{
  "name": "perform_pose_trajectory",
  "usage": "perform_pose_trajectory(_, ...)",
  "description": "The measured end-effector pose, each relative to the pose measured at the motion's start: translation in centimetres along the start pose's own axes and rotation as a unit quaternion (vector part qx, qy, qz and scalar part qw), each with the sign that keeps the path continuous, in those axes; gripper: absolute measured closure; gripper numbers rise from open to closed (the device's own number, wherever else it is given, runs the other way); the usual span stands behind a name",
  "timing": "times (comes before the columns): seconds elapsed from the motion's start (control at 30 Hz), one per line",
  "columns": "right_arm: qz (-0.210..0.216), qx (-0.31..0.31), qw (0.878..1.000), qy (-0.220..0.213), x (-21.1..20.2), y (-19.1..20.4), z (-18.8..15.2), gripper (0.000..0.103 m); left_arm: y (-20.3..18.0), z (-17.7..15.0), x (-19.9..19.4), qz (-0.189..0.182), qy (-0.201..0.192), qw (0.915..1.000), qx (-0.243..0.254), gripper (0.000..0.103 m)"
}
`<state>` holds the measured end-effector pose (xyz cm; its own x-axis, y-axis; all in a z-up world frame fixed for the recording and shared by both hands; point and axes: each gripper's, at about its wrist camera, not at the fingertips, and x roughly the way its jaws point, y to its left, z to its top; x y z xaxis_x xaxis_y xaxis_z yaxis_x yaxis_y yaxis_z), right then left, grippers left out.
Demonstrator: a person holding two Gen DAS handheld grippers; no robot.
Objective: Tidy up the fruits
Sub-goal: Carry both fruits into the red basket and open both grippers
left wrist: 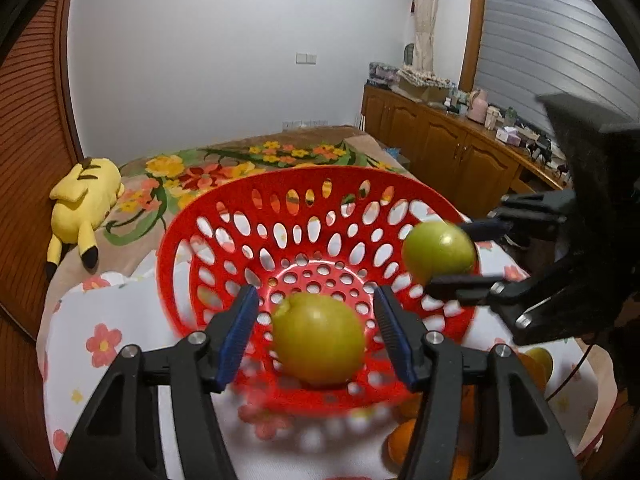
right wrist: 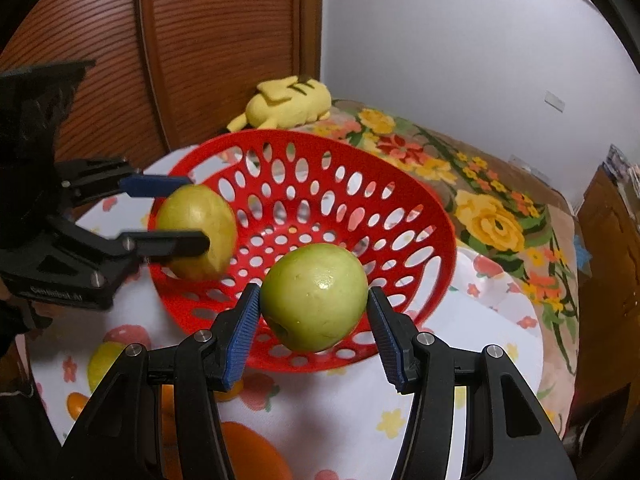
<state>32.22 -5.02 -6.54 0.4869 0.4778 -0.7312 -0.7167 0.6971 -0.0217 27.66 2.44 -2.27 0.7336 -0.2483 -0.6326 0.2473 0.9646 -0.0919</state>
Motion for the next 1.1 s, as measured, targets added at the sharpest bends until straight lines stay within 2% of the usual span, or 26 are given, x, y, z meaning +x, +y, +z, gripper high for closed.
perform_pose_trajectory(0.2,0.004,-0.015,1.000,0.015,1.3,0.1,0.3,0.048,0.2,0.7,-1.0,0.002,-0.017,0.9998,-0.004,0.044)
perform_pose_trajectory(0.63,-0.007,-0.009,0.999,0.032,2.2,-0.2,1.0,0.048,1.4,-0.6,-1.2,0.000,-0.010,0.9997,-0.021,0.043)
perform_pose_trajectory(1.0,0.008,-0.006,0.999,0.043,2.4,0.3,1.0,0.048,1.5,-1.4,-2.0,0.004,-0.010,0.9997,-0.024,0.040)
perform_pose_trajectory(1.1,0.009,-0.001,0.999,0.035,2.1,0.4,1.0,0.047,1.5,-1.7,-2.4,0.005,-0.009,0.9997,-0.024,0.039)
